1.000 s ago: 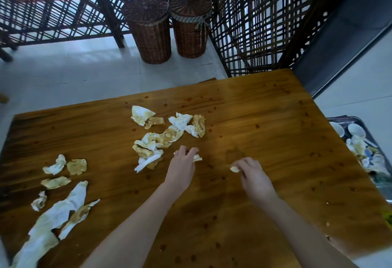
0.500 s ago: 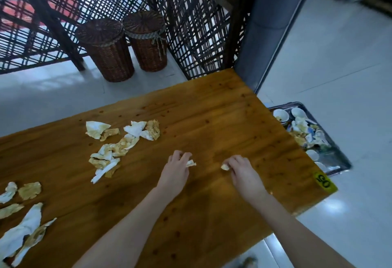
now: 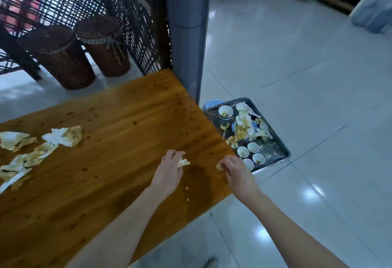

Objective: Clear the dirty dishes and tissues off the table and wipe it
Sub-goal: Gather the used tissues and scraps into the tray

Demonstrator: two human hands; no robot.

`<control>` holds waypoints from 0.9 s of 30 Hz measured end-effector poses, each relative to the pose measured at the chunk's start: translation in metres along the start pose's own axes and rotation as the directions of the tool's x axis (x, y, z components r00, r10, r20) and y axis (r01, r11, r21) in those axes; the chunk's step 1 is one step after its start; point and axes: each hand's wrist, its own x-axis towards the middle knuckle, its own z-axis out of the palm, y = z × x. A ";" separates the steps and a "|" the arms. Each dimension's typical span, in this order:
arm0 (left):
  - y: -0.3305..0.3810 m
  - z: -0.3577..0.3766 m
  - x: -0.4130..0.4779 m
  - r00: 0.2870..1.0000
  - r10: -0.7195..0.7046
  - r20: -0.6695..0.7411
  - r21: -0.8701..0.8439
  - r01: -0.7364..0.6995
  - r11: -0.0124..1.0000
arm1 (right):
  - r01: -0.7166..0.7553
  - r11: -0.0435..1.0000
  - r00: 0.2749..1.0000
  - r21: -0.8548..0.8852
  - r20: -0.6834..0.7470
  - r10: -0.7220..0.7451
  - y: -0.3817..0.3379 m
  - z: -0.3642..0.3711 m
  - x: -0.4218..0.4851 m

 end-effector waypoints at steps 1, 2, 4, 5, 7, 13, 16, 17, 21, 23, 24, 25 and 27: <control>0.011 0.006 0.004 1.000 0.005 0.003 -0.004 -0.005 1.000 | -0.012 1.000 1.000 0.008 -0.008 0.012 0.011 -0.005 0.000; 0.022 0.012 0.009 1.000 0.008 0.007 -0.006 -0.008 1.000 | -0.028 0.999 0.999 0.017 -0.019 0.028 0.021 -0.010 0.000; 0.038 0.022 0.018 1.000 0.019 0.020 -0.005 -0.019 1.000 | -0.046 0.999 0.998 0.028 -0.033 0.047 0.040 -0.018 0.003; 0.045 0.027 0.024 0.999 0.027 0.023 0.000 -0.027 1.000 | -0.044 0.999 0.998 0.026 -0.035 0.045 0.048 -0.021 0.005; 0.058 0.035 0.036 0.999 0.035 0.023 0.006 -0.036 0.999 | -0.042 0.999 0.999 0.012 -0.031 0.042 0.065 -0.026 0.008; 0.089 0.059 0.080 0.996 0.081 0.033 -0.007 -0.081 0.997 | -0.104 0.994 0.994 0.016 -0.037 0.104 0.111 -0.041 0.029; 0.103 0.074 0.109 0.994 0.096 0.043 -0.036 -0.095 0.995 | -0.106 0.994 0.994 0.005 -0.028 0.106 0.133 -0.047 0.046; 0.108 0.080 0.120 0.994 0.101 0.048 -0.046 -0.099 0.994 | -0.105 0.994 0.994 0.004 -0.028 0.105 0.141 -0.050 0.053; 0.125 0.098 0.165 0.992 0.109 0.059 -0.072 -0.104 0.992 | -0.145 0.989 0.989 -0.012 0.011 0.145 0.176 -0.064 0.079; 0.135 0.105 0.186 0.990 0.121 0.075 -0.075 -0.115 0.990 | -0.165 0.986 0.986 -0.026 0.030 0.166 0.195 -0.072 0.092; 0.140 0.108 0.197 0.988 0.133 0.084 -0.072 -0.127 0.989 | -0.177 0.984 0.984 -0.030 0.024 0.177 0.204 -0.075 0.100; 0.144 0.110 0.209 0.986 0.139 0.089 -0.070 -0.133 0.989 | -0.184 0.982 0.983 -0.033 0.015 0.184 0.212 -0.079 0.108; 0.150 0.115 0.230 0.987 0.133 0.095 -0.071 -0.126 0.989 | -0.192 0.981 0.981 -0.027 0.003 0.192 0.223 -0.085 0.122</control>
